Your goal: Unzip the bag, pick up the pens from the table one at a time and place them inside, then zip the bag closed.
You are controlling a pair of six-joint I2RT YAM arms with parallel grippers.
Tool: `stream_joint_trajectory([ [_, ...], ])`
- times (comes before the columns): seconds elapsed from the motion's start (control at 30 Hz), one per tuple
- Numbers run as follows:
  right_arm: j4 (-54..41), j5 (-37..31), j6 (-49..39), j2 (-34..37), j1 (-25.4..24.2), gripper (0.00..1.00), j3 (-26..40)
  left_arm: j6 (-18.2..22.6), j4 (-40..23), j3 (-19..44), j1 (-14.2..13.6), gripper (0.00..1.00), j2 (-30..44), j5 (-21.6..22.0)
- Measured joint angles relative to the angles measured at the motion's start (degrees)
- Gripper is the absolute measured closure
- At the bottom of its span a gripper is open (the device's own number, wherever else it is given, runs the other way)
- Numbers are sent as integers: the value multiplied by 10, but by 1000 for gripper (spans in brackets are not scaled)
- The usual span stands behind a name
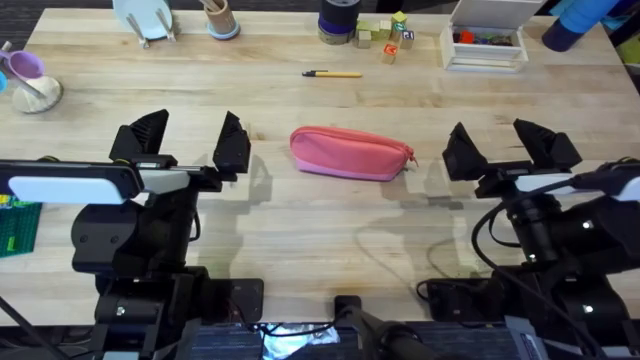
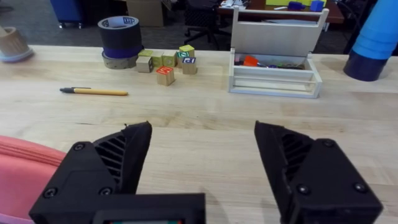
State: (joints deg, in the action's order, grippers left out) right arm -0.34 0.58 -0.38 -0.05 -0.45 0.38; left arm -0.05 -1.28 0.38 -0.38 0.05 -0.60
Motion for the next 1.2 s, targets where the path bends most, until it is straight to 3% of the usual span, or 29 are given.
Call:
stream_joint_trajectory([
  [0.83, 5, -19, -9, 1, -1, 5, 5, 9, -16, 11, 0, 8, 0, 4],
  [1.03, -132, -19, -9, 43, -1, 5, 90, 9, -72, 114, 0, 8, 20, 4],
  [1.07, -153, -19, -9, 58, -1, 5, 116, 9, -81, 137, 0, 8, 31, 4],
  [1.1, -203, -19, -9, 108, -1, 5, 194, -1, -119, 208, 0, 8, 74, 4],
  [1.2, -251, -19, -9, 169, -1, 5, 278, -22, -168, 282, 0, 8, 139, 4],
])
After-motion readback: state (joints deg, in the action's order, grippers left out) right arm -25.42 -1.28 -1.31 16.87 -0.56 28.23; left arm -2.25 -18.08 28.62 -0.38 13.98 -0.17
